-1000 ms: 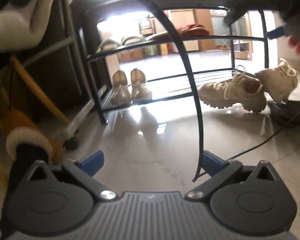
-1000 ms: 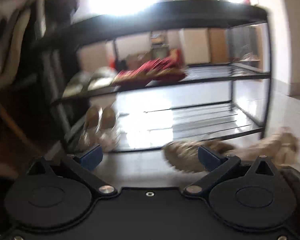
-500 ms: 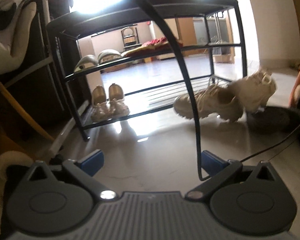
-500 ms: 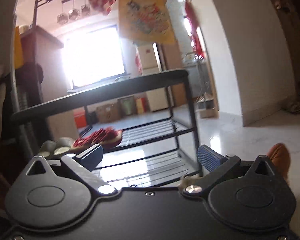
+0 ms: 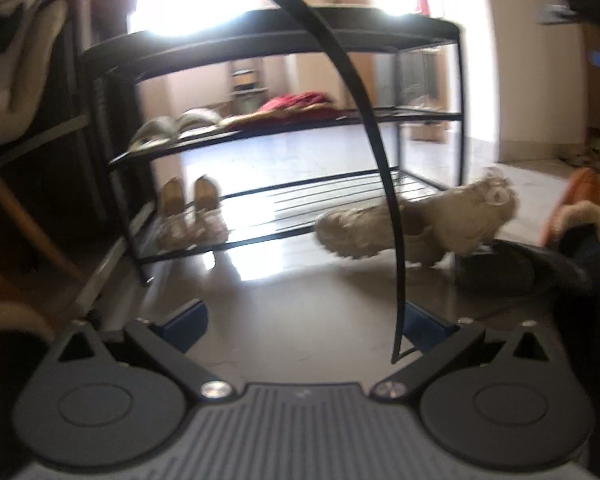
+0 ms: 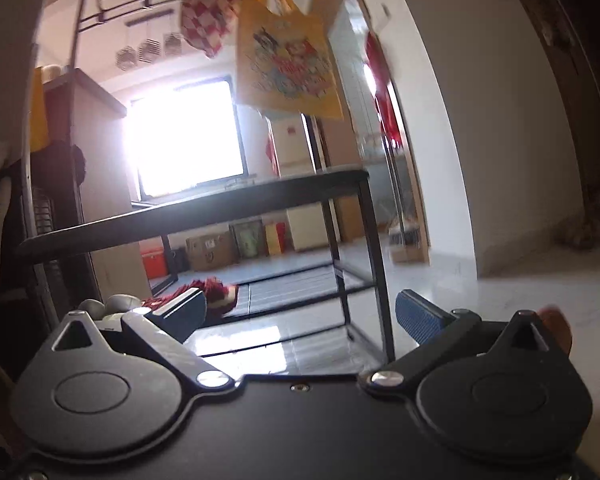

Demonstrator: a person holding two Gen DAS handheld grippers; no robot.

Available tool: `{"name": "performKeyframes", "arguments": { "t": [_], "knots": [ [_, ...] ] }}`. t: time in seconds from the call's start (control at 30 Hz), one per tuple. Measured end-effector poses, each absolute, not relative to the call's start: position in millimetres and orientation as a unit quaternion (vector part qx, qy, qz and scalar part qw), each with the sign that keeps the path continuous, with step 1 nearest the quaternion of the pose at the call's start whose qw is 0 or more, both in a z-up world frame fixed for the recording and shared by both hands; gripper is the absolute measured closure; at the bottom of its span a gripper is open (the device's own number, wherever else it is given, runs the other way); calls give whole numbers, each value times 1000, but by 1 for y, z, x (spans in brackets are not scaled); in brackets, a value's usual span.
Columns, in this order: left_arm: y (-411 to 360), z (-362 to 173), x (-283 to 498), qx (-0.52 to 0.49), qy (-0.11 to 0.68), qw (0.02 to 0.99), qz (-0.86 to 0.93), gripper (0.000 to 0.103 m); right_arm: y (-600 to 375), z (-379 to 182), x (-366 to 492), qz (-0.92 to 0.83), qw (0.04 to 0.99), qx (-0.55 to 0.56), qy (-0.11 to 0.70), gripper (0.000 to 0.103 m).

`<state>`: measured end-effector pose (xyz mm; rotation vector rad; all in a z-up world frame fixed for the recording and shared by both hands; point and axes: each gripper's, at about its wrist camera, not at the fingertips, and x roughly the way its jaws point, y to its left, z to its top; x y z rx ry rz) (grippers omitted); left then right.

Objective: Organize scattered shoes

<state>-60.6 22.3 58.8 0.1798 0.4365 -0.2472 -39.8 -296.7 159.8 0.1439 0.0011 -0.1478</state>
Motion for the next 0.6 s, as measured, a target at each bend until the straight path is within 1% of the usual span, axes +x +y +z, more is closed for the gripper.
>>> {"name": "performKeyframes", "arguments": {
  "t": [0.07,0.13,0.27,0.33,0.4,0.5,0.57,0.6],
  "knots": [
    [17,57,-73,138,191,961,-144,0,-293,170,-36,-81,996,29,-28,0],
    [18,56,-77,145,187,958,-163,0,-293,181,-37,-86,994,8,-61,0],
    [36,61,-77,80,206,945,-240,0,-301,207,-38,-104,988,-6,-114,0],
    [53,68,-78,21,203,936,-287,0,-306,214,-38,-109,986,-8,-126,0],
    [65,75,-80,-15,195,929,-315,0,-309,217,-38,-115,984,-14,-137,0],
    [76,80,-76,-25,207,911,-356,0,-312,222,-35,-125,980,-35,-148,0],
    [80,77,-73,-3,219,905,-364,0,-315,227,-33,-126,980,-36,-149,0],
    [82,74,-70,24,224,911,-346,0,-316,228,-32,-126,981,-32,-146,0]
  ]
}}
